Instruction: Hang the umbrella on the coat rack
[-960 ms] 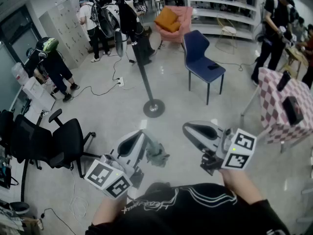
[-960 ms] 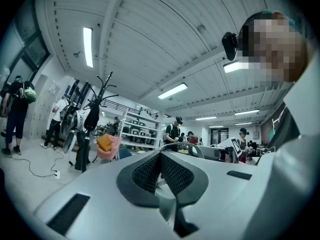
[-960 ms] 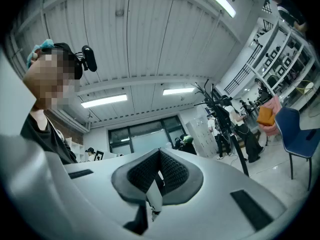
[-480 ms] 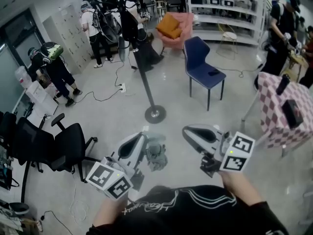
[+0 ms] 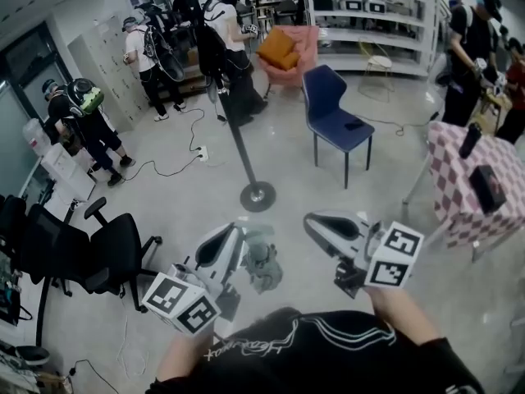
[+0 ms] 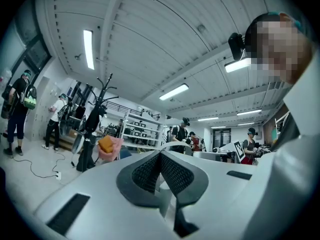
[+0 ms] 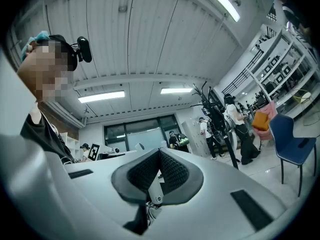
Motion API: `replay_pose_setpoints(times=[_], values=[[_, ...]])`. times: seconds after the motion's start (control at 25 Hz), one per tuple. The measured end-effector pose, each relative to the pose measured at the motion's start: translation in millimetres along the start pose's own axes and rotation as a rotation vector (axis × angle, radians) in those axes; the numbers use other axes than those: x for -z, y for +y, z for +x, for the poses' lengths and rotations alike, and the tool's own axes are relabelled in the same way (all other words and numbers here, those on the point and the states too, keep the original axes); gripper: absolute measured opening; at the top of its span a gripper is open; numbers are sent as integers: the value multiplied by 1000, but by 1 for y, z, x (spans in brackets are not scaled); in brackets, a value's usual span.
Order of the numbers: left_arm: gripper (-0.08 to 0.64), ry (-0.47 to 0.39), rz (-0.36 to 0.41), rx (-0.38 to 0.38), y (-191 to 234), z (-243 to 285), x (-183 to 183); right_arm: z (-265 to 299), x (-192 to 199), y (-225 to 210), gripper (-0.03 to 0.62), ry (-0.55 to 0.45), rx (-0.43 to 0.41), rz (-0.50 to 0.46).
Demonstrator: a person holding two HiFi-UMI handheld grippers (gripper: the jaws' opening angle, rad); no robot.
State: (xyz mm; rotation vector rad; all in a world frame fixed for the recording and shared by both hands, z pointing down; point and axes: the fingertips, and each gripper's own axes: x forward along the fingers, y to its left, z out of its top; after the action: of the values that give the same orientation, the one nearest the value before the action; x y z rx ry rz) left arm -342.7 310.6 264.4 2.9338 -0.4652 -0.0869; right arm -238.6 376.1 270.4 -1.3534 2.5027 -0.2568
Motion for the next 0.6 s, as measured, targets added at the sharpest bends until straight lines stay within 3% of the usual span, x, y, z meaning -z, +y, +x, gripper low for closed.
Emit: replay_pose_setpoints(times=[0.6], values=[[-3, -6, -24, 8, 36, 32, -2, 11, -2, -46, 12, -5, 59, 31]])
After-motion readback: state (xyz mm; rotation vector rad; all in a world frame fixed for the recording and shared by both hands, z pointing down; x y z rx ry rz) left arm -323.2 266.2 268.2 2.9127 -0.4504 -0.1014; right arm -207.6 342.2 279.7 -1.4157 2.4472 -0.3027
